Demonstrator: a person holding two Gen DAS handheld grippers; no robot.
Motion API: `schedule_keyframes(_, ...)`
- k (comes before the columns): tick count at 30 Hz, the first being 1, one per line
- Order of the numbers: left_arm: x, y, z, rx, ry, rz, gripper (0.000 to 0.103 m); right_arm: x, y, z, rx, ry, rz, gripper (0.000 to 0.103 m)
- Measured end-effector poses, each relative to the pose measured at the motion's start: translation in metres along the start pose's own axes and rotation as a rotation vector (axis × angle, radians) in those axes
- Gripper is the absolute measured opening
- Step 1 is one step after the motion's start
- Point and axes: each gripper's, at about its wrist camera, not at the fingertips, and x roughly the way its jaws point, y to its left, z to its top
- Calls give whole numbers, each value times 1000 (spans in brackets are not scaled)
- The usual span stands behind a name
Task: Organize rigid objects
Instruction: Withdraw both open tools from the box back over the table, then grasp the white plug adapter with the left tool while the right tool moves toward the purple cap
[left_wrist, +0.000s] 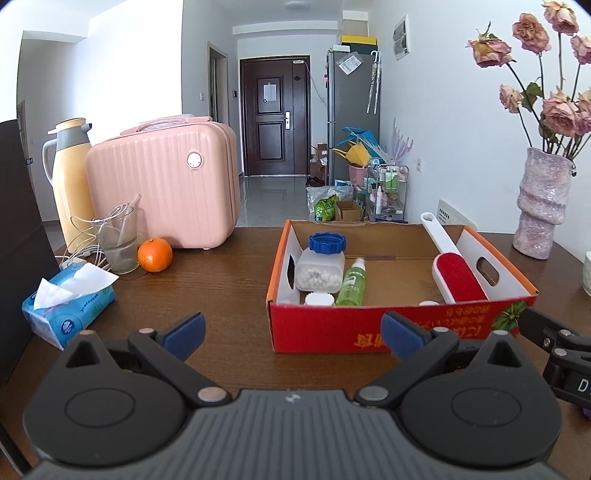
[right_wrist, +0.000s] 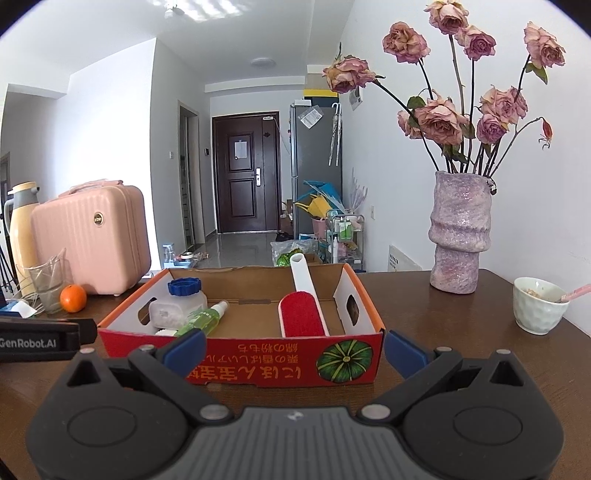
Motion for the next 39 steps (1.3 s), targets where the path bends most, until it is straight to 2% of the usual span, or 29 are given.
schedule_keyframes(25, -60, -7, -42, 42, 23, -42, 103, -64, -20, -35, -18, 40, -16, 103)
schedule_keyframes(39, -82, -9, -73, 38, 90, -58, 103, -94, -39, -54, -41, 67, -38, 103)
